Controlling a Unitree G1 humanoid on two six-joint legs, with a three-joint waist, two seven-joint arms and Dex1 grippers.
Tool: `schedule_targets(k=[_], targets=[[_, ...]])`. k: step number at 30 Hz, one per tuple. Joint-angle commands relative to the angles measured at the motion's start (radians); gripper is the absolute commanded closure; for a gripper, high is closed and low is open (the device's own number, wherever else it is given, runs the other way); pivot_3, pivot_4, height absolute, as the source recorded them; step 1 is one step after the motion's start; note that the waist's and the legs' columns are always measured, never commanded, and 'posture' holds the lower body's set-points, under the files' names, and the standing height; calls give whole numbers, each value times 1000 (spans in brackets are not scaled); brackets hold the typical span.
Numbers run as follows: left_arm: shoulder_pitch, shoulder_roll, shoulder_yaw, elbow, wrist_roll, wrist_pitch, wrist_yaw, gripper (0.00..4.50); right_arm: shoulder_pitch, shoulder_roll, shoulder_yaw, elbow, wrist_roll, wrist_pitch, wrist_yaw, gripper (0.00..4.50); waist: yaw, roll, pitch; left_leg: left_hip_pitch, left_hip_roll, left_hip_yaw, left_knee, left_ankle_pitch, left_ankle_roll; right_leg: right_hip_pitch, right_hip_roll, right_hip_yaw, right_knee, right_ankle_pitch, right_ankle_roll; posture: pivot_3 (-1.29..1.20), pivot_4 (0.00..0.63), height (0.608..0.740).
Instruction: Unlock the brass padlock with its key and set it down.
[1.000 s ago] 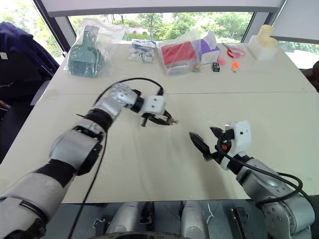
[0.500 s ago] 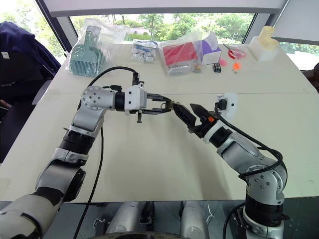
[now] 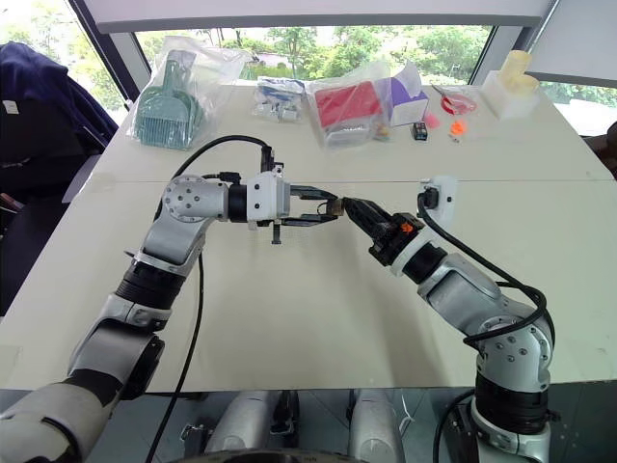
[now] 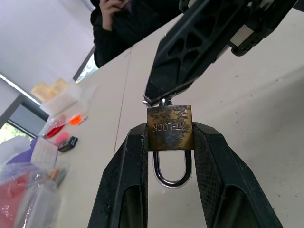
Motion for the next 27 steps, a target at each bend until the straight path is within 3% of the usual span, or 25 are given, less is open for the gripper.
schedule_targets(k=[1, 17, 27], targets=[[-25, 3, -1, -25, -15, -42, 14, 3745, 12, -23, 9, -30, 37, -13, -10, 4446, 0, 0, 0, 0, 0, 0, 0, 0, 0, 0, 0, 0, 0, 0, 0, 0, 150, 735], [-24, 18, -10, 30, 106, -418, 187, 3745, 11, -14, 4, 52, 129, -87, -122, 4446, 1, 0, 0, 0, 0, 0, 0, 0, 0, 0, 0, 0, 0, 0, 0, 0, 150, 735], [-85, 32, -2, 175, 369, -744, 503, 3745, -2, 95, 50, 108, 252, -179, -295, 4446, 0, 0, 0, 0, 0, 0, 0, 0, 0, 0, 0, 0, 0, 0, 1, 0, 150, 735]])
